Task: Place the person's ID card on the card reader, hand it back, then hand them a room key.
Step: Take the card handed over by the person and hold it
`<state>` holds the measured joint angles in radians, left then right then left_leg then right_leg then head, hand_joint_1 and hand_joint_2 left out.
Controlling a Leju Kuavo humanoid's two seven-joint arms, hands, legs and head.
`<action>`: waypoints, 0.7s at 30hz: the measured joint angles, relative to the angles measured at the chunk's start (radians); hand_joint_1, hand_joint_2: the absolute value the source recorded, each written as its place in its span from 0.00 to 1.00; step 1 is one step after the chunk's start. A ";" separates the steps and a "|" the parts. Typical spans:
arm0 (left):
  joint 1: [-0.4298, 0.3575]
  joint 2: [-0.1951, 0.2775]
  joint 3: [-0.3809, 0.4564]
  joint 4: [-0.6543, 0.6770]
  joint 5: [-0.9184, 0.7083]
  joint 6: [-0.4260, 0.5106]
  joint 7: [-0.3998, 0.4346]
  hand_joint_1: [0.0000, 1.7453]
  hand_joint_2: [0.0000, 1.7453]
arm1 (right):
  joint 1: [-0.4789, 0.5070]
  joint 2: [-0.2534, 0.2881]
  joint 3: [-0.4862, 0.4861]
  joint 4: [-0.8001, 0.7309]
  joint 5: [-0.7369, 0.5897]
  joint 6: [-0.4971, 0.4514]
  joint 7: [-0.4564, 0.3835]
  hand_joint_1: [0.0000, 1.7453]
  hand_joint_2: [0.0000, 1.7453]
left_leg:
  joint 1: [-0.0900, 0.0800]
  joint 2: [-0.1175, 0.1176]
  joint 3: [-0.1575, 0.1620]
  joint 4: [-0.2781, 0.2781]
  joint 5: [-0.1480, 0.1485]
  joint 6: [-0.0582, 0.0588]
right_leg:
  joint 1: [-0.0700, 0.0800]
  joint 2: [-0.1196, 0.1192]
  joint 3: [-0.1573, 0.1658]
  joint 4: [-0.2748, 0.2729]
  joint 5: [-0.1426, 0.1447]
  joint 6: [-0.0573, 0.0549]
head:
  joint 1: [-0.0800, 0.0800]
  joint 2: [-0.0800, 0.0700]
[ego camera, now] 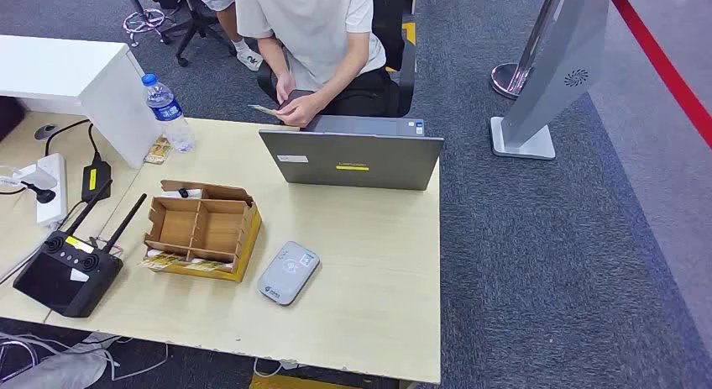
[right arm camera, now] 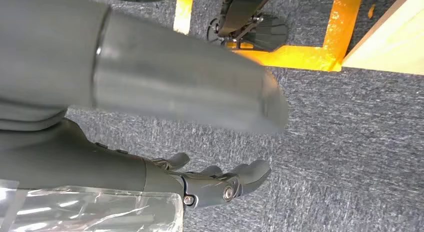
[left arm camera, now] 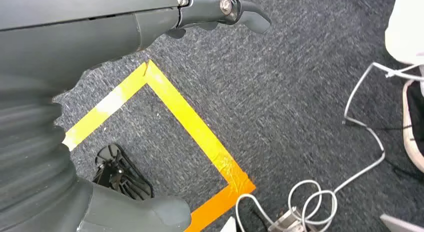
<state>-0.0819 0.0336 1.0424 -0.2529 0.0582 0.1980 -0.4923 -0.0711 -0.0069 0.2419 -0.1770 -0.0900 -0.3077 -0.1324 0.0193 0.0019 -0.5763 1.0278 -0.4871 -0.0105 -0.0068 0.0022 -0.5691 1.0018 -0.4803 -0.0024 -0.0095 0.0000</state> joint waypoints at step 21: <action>-0.109 0.225 0.271 -0.179 0.146 -0.584 -0.206 0.00 1.00 | 0.009 -0.014 -0.009 0.004 0.039 0.015 0.048 0.00 1.00 | 0.006 -0.001 -0.001 0.000 0.004 -0.006 | 0.006 -0.001 -0.002 0.001 0.002 -0.005 | 0.001 0.000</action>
<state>-0.1905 0.2586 1.3133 -0.4323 0.2046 -0.3860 -0.6979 -0.0624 -0.0207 0.2332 -0.1730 -0.0509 -0.2930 -0.0847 0.0257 0.0011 -0.5768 1.0278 -0.4835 -0.0163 -0.0010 0.0011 -0.5709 1.0029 -0.4784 -0.0069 -0.0085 0.0000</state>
